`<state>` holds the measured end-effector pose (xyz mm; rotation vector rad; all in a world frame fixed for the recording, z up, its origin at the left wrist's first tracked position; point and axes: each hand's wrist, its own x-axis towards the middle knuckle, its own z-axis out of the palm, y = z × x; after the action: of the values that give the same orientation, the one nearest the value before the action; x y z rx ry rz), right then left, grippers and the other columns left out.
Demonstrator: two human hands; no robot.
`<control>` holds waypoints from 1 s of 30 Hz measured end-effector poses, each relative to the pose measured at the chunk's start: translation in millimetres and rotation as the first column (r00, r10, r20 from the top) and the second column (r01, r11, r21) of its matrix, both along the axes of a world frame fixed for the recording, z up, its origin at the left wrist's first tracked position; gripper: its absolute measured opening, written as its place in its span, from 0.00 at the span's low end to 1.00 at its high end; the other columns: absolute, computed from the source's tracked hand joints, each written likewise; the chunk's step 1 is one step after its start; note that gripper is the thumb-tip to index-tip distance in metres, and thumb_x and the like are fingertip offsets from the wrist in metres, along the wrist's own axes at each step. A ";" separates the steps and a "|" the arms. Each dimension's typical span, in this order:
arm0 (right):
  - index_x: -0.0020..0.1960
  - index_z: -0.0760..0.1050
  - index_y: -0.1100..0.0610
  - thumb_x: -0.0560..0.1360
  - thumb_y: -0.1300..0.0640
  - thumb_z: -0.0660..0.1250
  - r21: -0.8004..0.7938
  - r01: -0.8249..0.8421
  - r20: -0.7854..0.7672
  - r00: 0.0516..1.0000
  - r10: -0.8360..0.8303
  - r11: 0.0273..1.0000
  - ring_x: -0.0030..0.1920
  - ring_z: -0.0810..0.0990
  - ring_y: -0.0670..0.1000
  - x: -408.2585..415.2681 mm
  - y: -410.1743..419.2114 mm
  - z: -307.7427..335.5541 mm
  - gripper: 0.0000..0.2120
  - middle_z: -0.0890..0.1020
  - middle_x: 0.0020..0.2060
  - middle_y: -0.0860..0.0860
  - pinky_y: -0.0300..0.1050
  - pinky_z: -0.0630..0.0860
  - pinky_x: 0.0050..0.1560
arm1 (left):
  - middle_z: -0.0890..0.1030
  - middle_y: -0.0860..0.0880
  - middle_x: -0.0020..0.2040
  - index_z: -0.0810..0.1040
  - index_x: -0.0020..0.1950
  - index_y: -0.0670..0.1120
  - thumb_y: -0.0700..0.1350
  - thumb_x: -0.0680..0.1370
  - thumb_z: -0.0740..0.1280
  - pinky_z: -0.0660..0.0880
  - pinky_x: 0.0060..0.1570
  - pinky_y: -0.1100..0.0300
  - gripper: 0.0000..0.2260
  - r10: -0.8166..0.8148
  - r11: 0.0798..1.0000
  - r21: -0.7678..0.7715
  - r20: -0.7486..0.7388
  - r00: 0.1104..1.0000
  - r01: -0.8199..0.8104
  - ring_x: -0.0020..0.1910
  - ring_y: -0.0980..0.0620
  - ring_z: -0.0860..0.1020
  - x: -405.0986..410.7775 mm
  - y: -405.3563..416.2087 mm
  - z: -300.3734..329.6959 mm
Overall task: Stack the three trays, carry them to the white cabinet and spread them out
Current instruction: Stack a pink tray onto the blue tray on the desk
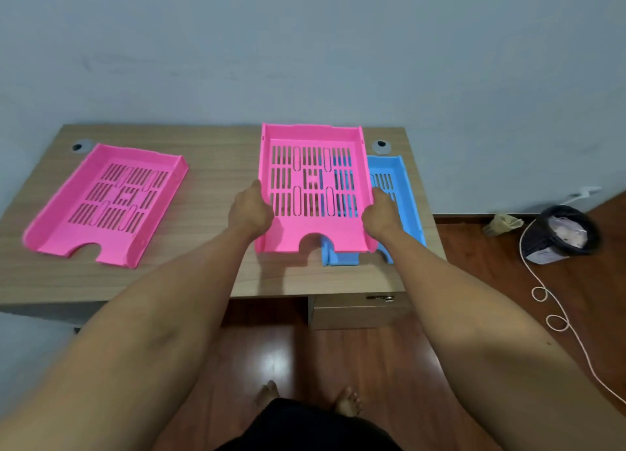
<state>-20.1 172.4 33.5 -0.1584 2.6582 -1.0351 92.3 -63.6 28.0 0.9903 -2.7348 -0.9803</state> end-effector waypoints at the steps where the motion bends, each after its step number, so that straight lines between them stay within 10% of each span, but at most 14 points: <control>1: 0.61 0.75 0.61 0.75 0.71 0.54 0.007 0.007 0.010 1.000 -0.007 1.000 0.52 0.81 0.62 -4.2 11.2 1.5 0.19 0.82 0.55 0.61 0.49 0.77 0.49 | 0.84 0.40 0.56 0.76 0.63 0.44 0.37 0.80 0.63 0.83 0.52 0.41 0.12 -0.009 1.000 0.011 0.005 1.000 0.009 0.53 0.35 0.83 -7.0 10.0 -0.5; 25: 0.69 0.73 0.60 0.80 0.70 0.53 -0.041 -0.034 0.075 0.997 0.037 0.999 0.47 0.79 0.55 -89.6 128.3 -36.0 0.21 0.82 0.56 0.59 0.42 0.74 0.48 | 0.83 0.41 0.59 0.75 0.66 0.45 0.36 0.79 0.61 0.81 0.51 0.46 0.15 -0.022 0.993 0.115 0.077 0.997 0.013 0.52 0.40 0.80 -86.4 127.3 -39.4; 30: 0.69 0.73 0.58 0.84 0.61 0.55 -0.123 -0.027 0.099 0.994 0.039 0.992 0.43 0.79 0.47 -93.4 134.3 -39.6 0.16 0.80 0.54 0.53 0.27 0.71 0.35 | 0.82 0.41 0.63 0.73 0.70 0.39 0.38 0.82 0.61 0.78 0.57 0.51 0.16 0.042 0.948 0.315 0.002 0.999 -0.040 0.58 0.38 0.81 -82.4 121.3 -43.6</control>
<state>-113.5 306.6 -6.1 -0.1699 2.4956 -1.1626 10.0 57.7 -15.6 1.0788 -2.5916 -1.4421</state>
